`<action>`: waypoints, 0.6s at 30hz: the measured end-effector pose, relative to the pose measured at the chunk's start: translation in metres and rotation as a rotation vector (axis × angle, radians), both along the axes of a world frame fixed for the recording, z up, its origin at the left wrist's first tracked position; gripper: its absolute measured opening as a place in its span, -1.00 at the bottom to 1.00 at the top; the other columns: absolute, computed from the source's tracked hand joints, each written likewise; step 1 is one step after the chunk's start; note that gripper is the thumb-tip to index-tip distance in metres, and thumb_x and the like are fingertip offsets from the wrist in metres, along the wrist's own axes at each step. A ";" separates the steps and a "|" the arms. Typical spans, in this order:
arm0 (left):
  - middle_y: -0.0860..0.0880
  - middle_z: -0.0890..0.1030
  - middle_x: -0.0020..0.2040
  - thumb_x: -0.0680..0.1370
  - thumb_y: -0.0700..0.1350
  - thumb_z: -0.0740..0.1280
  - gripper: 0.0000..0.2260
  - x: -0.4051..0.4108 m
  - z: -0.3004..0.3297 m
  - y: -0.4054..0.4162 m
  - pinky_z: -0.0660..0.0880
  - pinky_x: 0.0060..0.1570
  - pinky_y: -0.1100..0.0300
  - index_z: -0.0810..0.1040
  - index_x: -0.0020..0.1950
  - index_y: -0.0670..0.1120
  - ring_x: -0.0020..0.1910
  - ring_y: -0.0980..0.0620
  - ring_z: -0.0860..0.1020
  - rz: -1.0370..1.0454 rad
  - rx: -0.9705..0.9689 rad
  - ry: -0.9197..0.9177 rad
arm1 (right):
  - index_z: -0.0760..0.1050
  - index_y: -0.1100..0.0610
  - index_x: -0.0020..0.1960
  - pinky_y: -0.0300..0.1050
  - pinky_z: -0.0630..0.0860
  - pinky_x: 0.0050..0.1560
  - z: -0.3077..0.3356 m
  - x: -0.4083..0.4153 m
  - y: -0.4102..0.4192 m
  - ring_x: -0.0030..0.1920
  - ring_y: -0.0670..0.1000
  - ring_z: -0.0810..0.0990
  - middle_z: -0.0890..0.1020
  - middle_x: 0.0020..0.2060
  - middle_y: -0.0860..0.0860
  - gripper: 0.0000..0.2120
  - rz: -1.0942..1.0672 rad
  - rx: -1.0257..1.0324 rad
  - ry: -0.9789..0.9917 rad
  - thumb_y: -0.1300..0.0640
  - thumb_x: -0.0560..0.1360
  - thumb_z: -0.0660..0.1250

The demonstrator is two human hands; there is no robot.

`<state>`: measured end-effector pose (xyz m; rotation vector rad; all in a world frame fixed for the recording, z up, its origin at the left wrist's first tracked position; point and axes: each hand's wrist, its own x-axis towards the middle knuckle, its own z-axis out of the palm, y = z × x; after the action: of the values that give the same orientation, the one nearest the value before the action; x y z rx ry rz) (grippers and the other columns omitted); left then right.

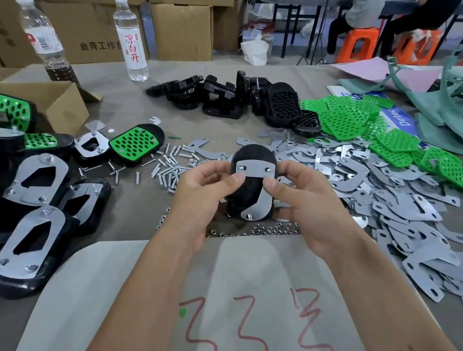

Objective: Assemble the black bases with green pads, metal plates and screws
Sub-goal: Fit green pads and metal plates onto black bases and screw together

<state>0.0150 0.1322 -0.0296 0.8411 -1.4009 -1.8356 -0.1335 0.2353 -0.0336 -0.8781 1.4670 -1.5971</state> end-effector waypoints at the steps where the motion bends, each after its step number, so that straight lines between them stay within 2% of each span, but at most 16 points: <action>1: -0.17 0.68 -0.03 0.56 -0.22 0.47 -0.93 0.000 -0.001 0.000 0.65 -0.04 -0.13 0.71 0.01 -0.09 -0.06 -0.14 0.68 -0.006 -0.015 -0.001 | 0.59 0.21 0.11 0.18 0.71 -0.09 0.000 0.000 0.000 -0.12 0.24 0.73 0.73 -0.01 0.24 -0.91 0.001 -0.002 0.001 0.23 0.62 0.39; 4: -0.16 0.68 -0.06 0.55 -0.25 0.47 -0.89 0.000 -0.001 -0.001 0.64 -0.20 0.04 0.68 0.07 -0.19 -0.11 -0.08 0.68 -0.003 -0.059 -0.006 | 0.60 0.23 0.13 0.11 0.70 -0.12 0.001 0.001 0.000 -0.12 0.21 0.73 0.72 0.01 0.27 -0.89 -0.004 -0.006 0.008 0.25 0.62 0.39; 6: -0.14 0.69 -0.08 0.54 -0.27 0.47 -0.87 0.000 -0.002 -0.002 0.60 -0.24 0.11 0.67 0.08 -0.22 -0.14 -0.07 0.68 0.023 -0.077 -0.006 | 0.61 0.23 0.17 0.13 0.71 -0.07 0.000 0.003 0.000 -0.08 0.20 0.73 0.70 0.08 0.29 -0.86 -0.016 0.002 0.014 0.26 0.63 0.38; 9: -0.11 0.69 -0.12 0.54 -0.27 0.47 -0.92 -0.002 -0.003 -0.001 0.59 -0.32 0.13 0.68 0.02 -0.19 -0.19 -0.04 0.69 0.045 -0.052 0.015 | 0.59 0.20 0.26 0.23 0.65 0.07 0.002 0.004 -0.002 0.07 0.24 0.71 0.70 0.15 0.23 -0.80 0.007 0.003 -0.023 0.24 0.65 0.34; 11: -0.10 0.72 -0.13 0.55 -0.23 0.48 -0.95 -0.007 -0.005 0.001 0.61 -0.32 0.10 0.69 0.00 -0.15 -0.20 -0.02 0.70 0.057 -0.052 0.008 | 0.60 0.18 0.23 0.19 0.66 0.02 0.004 0.003 -0.002 0.06 0.21 0.72 0.72 0.13 0.20 -0.82 0.011 0.002 -0.052 0.24 0.66 0.32; 14: 0.00 0.73 -0.07 0.57 -0.16 0.49 -0.96 -0.015 -0.012 0.002 0.67 -0.15 -0.01 0.69 -0.01 -0.03 -0.09 -0.03 0.72 0.101 -0.190 -0.094 | 0.60 0.19 0.20 0.07 0.69 -0.10 0.004 0.000 -0.003 -0.05 0.11 0.75 0.76 0.03 0.15 -0.84 -0.084 0.023 -0.028 0.26 0.67 0.29; 16: 0.03 0.70 0.04 0.56 -0.10 0.50 -0.88 -0.020 -0.019 0.002 0.65 0.05 -0.13 0.65 0.08 0.02 0.05 -0.05 0.67 0.125 -0.389 -0.266 | 0.58 0.18 0.17 0.02 0.71 -0.17 0.005 -0.007 -0.004 -0.10 0.10 0.76 0.76 -0.05 0.12 -0.86 -0.247 0.011 -0.046 0.28 0.68 0.27; 18: 0.12 0.59 0.15 0.52 0.01 0.52 -0.74 -0.020 -0.025 0.004 0.52 0.21 0.00 0.61 0.19 0.08 0.19 0.04 0.52 0.094 -0.703 -0.540 | 0.58 0.14 0.10 0.15 0.73 -0.08 0.006 -0.019 -0.002 -0.07 0.14 0.76 0.75 -0.05 0.12 -0.87 -0.435 -0.006 -0.078 0.26 0.69 0.26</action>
<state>-0.0055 0.1365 -0.0541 1.0208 -2.1105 -0.9350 -0.1529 0.2331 -0.0271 -0.5116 1.6764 -1.9234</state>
